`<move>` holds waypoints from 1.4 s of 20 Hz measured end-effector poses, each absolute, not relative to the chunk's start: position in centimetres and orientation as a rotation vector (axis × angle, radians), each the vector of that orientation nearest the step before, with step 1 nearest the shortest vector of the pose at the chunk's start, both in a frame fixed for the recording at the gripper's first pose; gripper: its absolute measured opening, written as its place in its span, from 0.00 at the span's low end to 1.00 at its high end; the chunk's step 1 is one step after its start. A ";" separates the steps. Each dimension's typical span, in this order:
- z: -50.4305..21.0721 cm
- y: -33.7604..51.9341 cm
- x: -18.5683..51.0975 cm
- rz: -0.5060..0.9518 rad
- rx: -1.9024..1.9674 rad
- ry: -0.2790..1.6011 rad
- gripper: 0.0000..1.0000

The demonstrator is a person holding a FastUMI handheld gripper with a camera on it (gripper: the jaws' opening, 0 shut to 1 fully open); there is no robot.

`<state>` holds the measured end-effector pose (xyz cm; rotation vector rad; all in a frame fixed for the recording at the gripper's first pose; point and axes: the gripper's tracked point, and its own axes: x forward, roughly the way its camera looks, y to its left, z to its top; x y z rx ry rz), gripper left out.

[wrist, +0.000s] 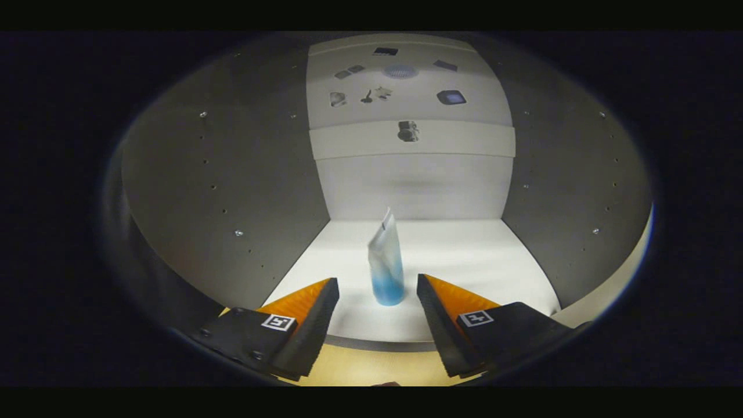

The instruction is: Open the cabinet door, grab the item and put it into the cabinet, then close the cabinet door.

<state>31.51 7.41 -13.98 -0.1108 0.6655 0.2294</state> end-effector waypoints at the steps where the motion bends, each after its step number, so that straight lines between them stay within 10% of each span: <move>1: -13.2 7.8 30.6 0.240 -0.107 0.654 0.88; 28: 11.5 -7.9 -7.0 0.029 -0.115 0.104 0.87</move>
